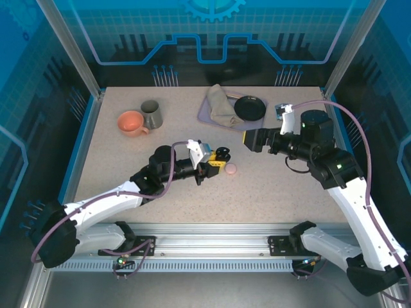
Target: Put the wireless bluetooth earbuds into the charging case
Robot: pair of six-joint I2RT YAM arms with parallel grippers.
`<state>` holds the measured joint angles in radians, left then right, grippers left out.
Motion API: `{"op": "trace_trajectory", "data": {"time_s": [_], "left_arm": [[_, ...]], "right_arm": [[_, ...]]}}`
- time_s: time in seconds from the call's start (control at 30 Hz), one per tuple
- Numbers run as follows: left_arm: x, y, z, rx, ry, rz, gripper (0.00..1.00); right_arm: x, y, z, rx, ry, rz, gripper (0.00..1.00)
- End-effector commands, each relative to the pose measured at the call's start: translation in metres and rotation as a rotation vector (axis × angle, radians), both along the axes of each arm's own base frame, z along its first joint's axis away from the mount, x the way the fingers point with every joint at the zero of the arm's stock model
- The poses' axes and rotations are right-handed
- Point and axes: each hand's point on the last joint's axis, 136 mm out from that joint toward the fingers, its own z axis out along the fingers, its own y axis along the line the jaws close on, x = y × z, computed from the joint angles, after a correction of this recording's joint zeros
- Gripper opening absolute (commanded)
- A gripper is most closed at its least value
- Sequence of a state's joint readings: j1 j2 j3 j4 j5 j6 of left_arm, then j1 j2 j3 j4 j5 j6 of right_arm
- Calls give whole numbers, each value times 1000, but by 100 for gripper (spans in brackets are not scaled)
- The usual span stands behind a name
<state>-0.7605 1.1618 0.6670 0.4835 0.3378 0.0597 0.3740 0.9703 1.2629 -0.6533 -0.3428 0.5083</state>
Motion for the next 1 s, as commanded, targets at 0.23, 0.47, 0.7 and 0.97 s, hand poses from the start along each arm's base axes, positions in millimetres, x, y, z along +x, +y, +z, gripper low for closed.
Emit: {"op": "trace_trajectory", "data": {"time_s": [0.23,0.47,0.7,0.97], "left_arm": [[-8,-5,57,-77,-157,-49,0],[-10,-8,62,-78,-163,-70,0],[-9,-11,64,-75,-162,-83,0],[-7,-11,60,-65,-155,-76,0]], "right_arm": [[-16,42,13,130,-83,483,100],[-23,59,2,142,-55,613,100],[-31,74,-5,153,-17,685,99],[-38,79,3,156,-35,723,91]]}}
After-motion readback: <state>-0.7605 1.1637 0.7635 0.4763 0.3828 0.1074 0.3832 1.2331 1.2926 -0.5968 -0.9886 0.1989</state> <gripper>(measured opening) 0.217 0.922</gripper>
